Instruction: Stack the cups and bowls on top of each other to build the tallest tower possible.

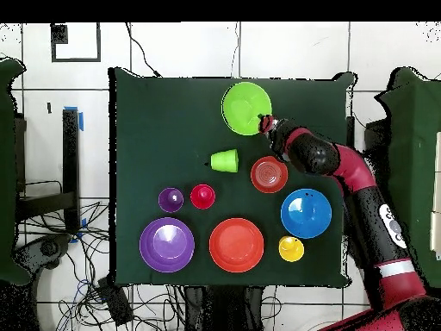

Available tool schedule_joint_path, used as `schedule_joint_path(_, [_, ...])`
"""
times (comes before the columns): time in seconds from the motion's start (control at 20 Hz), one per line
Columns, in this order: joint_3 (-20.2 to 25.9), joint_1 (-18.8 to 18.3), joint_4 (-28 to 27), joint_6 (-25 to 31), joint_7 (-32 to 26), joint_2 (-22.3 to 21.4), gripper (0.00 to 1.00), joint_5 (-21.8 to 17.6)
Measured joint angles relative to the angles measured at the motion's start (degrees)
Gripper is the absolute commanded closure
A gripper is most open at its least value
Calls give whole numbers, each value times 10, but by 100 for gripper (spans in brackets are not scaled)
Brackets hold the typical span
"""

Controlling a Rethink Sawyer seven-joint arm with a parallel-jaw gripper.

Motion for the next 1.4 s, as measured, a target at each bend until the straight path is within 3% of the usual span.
schedule_joint_path(0.55, [-29, 29, 2, -24, 0, -34, 100, 0])
schedule_joint_path(1.4, [-129, 120, 6, -105, 0, -112, 100, 0])
